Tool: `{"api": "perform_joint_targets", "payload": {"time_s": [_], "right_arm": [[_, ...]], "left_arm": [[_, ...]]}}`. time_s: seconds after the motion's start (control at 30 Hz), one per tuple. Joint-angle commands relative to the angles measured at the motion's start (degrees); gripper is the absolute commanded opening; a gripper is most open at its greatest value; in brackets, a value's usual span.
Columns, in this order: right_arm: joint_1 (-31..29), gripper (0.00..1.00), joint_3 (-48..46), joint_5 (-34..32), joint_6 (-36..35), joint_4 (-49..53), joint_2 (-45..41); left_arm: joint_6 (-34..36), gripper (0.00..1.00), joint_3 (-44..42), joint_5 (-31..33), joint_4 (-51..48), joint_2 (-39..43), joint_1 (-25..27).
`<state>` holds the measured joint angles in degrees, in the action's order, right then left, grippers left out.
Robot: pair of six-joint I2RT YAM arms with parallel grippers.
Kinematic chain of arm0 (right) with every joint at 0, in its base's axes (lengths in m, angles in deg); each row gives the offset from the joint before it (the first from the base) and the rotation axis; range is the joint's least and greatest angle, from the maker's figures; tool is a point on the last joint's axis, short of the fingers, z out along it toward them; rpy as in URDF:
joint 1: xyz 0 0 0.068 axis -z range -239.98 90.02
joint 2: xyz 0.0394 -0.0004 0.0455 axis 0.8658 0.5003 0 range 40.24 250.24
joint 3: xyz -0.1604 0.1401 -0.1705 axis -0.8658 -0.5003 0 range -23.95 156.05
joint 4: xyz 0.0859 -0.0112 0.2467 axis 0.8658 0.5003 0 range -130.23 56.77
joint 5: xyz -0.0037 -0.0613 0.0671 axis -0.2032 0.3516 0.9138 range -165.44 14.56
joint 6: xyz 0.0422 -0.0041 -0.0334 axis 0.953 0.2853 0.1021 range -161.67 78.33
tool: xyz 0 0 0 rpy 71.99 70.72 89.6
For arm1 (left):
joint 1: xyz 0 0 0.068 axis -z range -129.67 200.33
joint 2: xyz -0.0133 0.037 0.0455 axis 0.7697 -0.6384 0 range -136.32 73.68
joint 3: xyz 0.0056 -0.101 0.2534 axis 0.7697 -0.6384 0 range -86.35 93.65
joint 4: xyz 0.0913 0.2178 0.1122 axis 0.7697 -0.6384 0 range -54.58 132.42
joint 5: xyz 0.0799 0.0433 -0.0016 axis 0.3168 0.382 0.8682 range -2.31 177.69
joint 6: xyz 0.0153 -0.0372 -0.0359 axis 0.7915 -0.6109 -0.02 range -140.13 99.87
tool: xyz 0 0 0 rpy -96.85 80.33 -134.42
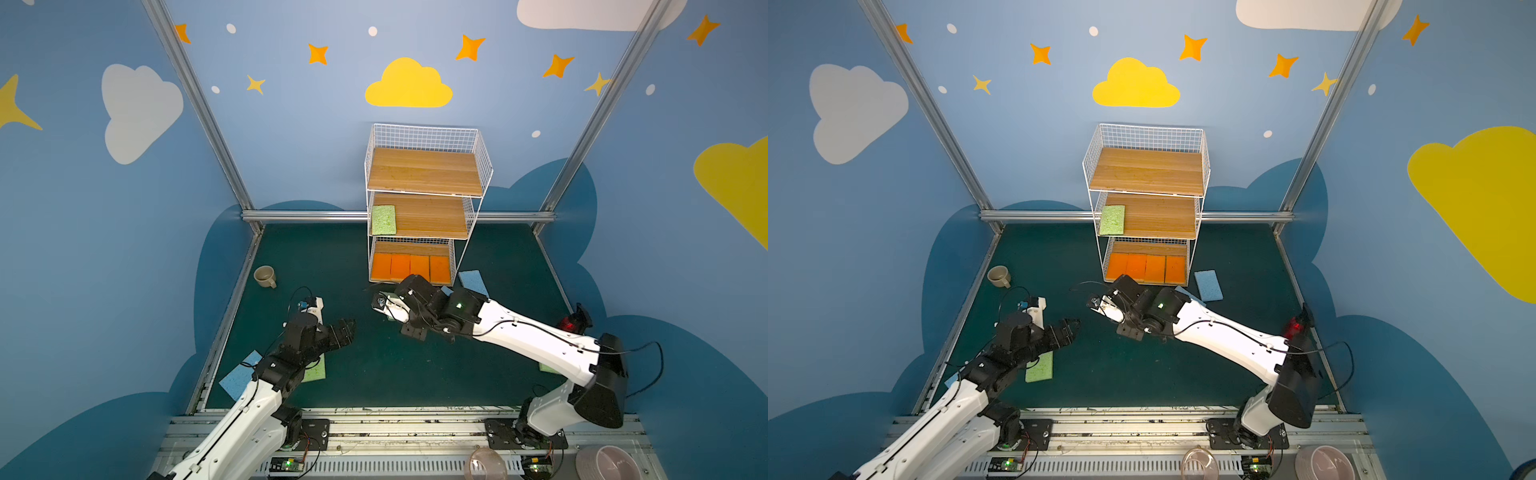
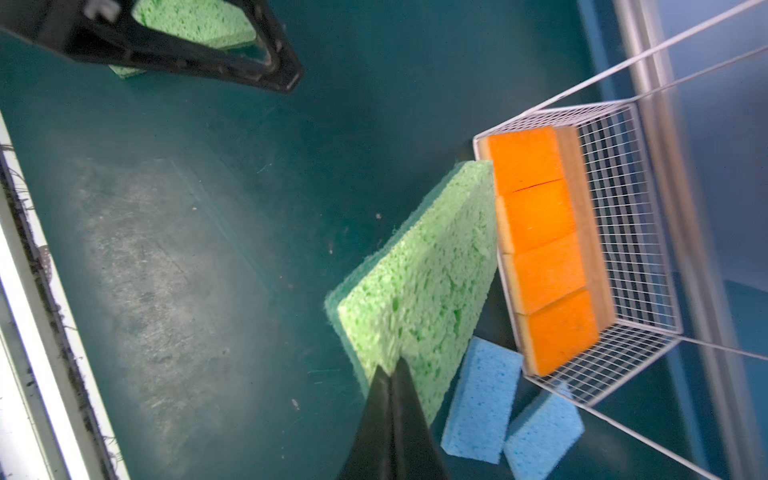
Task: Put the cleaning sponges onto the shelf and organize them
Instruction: 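Close the right gripper on the green sponge and lift it, then carry the green sponge to the middle board beside the other green sponge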
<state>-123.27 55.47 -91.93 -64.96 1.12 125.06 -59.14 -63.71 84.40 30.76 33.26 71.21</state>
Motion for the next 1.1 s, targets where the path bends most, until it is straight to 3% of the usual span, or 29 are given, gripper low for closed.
{"api": "perform_joint_targets", "payload": {"time_s": [0.0, 0.3, 0.57, 0.83, 1.07], "right_arm": [[-1.28, 0.00, 0.43, -10.50, -3.38, -3.16, -4.68], [0.26, 0.00, 1.70, -20.50, -14.76, -17.65, -11.37], [7.21, 0.00, 4.98, -15.91, -20.17, -23.60, -6.86], [14.42, 0.00, 12.09, -9.48, -21.02, -21.65, 1.41], [17.26, 0.00, 17.19, -8.60, -23.45, -20.13, 9.52]], "left_arm": [[0.39, 1.00, 2.56, -0.86, -3.09, 1.13, -0.23], [1.10, 1.00, 7.80, -1.46, -1.10, -1.91, -0.30], [0.25, 1.00, 11.19, -2.42, 5.27, -8.83, -0.24], [-0.38, 1.00, 10.69, -2.87, 10.69, -14.39, -0.25], [-0.30, 1.00, 9.89, -2.25, 13.75, -15.95, -0.29]]}}
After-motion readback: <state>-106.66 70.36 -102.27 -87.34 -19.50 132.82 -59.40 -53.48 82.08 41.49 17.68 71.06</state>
